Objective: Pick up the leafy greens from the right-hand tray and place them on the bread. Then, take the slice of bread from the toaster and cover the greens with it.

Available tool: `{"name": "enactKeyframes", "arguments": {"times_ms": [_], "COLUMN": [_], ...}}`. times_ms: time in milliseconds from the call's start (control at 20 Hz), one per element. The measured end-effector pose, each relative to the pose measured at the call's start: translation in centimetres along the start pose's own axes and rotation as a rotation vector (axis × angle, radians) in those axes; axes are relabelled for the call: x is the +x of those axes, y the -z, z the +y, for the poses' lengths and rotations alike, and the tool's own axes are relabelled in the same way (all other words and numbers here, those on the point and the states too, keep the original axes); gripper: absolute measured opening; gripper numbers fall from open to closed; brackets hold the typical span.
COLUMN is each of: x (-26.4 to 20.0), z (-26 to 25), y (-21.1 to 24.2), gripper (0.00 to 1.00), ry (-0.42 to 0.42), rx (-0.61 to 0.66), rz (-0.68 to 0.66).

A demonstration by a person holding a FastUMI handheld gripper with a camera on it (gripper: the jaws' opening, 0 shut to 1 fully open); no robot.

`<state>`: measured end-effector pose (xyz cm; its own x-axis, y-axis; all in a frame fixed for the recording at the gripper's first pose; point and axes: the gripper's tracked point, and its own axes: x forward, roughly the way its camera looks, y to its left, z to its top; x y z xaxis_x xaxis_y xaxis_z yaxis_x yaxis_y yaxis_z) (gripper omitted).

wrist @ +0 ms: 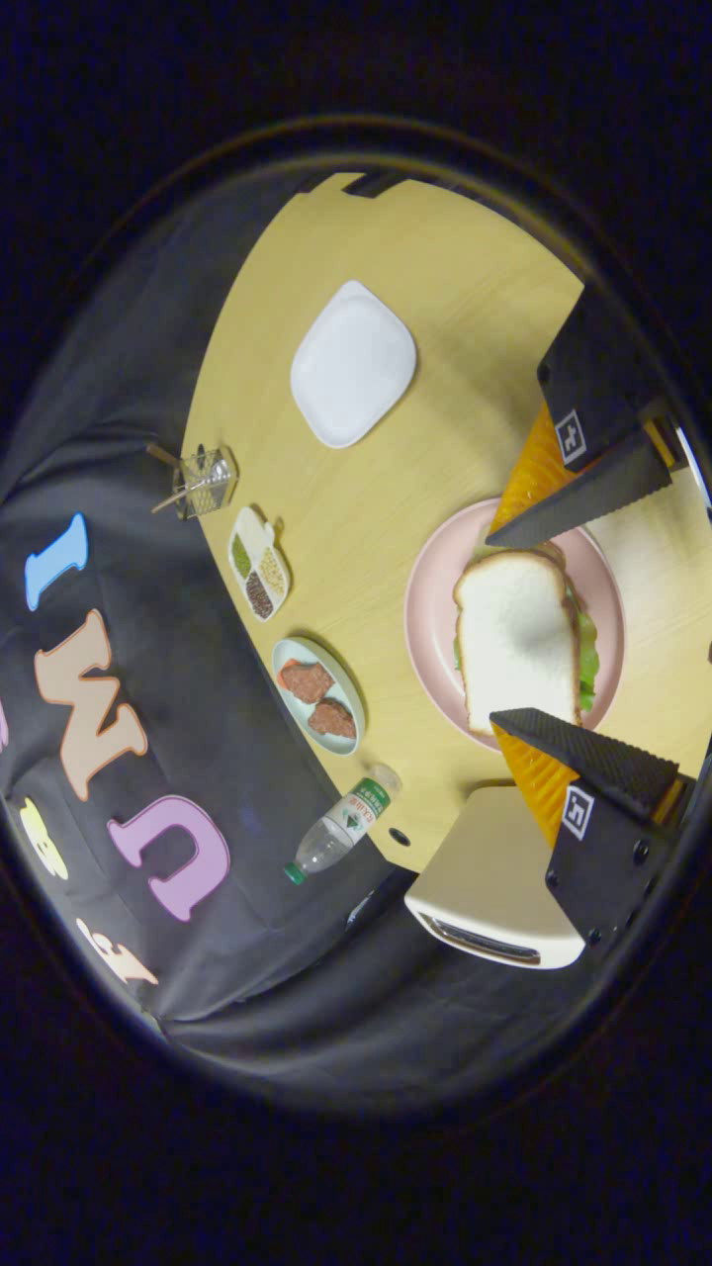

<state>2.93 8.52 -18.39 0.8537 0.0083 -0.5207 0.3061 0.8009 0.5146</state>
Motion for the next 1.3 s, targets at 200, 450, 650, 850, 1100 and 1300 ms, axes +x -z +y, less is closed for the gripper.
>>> {"name": "enactKeyframes", "arguments": {"times_ms": [200, 450, 650, 850, 1100, 1300], "x": [-2.1, -5.2, -8.2, -11.2, -12.6, -12.3], "z": [0.3, 3.4, 7.2, 8.7, 7.8, 6.9], "y": [-3.1, -8.9, -12.5, -15.8, -17.6, -18.0], "gripper": [1.00, 1.00, 1.00, 1.00, 1.00, 1.00], "ry": [0.046, 0.011, -0.143, -0.244, -0.265, -0.259], "rx": [-0.228, -0.574, -0.620, -0.553, -0.513, -0.518], "rz": [-0.055, -0.229, -0.422, -0.545, -0.556, -0.538]}}
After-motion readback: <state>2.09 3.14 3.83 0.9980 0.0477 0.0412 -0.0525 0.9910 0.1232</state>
